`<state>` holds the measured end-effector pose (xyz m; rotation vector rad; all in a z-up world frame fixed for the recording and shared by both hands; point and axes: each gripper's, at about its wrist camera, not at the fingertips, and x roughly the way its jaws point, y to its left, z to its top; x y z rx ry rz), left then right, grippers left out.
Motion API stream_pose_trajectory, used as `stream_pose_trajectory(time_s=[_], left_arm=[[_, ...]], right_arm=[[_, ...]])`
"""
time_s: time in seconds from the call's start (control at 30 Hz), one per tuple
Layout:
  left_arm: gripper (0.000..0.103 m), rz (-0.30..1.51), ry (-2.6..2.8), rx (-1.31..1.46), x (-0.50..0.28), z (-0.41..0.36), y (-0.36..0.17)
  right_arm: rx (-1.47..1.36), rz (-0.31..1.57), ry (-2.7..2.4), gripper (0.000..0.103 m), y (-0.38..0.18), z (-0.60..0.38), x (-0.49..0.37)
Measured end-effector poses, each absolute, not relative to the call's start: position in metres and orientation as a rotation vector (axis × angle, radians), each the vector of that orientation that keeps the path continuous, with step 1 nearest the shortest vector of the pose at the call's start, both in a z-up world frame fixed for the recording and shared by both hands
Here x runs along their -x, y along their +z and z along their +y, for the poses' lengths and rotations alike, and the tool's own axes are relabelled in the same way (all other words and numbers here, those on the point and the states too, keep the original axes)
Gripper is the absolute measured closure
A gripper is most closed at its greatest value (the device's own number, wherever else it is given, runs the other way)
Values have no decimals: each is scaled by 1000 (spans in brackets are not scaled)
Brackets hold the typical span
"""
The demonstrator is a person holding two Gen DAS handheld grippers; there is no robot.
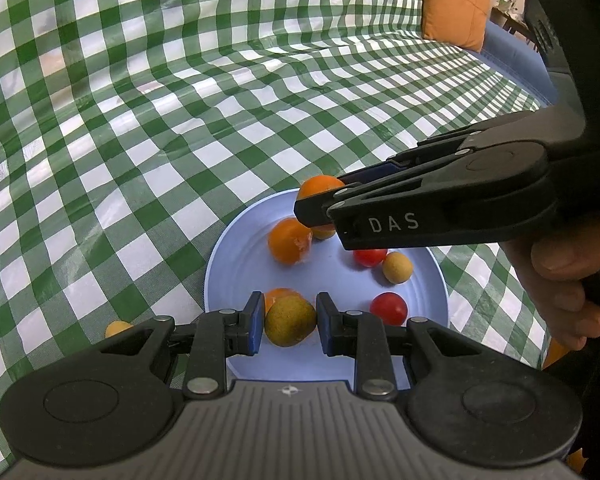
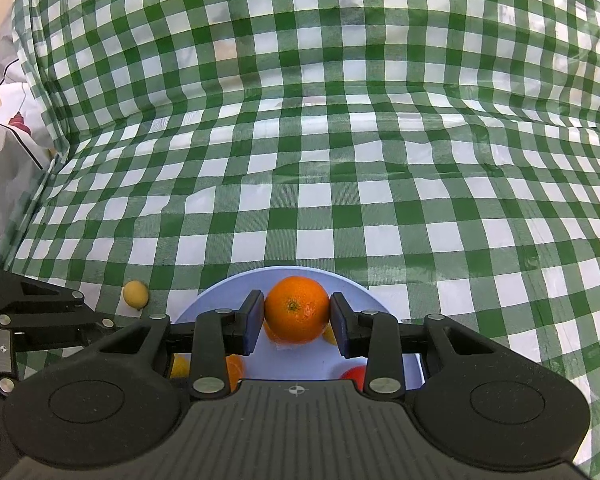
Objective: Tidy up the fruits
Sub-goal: 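Lower both fruits into the plate and open both tools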
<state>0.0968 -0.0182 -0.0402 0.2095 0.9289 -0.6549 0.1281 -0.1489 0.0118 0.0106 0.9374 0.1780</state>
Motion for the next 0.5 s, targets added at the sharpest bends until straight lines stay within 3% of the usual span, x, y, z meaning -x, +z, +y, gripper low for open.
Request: stream_pose_trajectory(time_s=[0.1, 0.17, 0.23, 0.27, 0.5], left_arm=[[71, 926, -661, -210, -96, -19, -40], [64, 925, -664, -204, -96, -18, -40], [62, 923, -659, -204, -97, -18, -40], [62, 923, -657, -202, -97, -17, -40], [62, 924, -633, -204, -97, -17, -40]], right_arm=[[-6, 941, 179, 64, 11, -149, -129], [0, 945, 183, 64, 11, -149, -129], [11, 945, 180, 57, 11, -148, -129], [13, 941, 179, 53, 11, -148, -129], [13, 935, 170, 51, 12, -149, -130]])
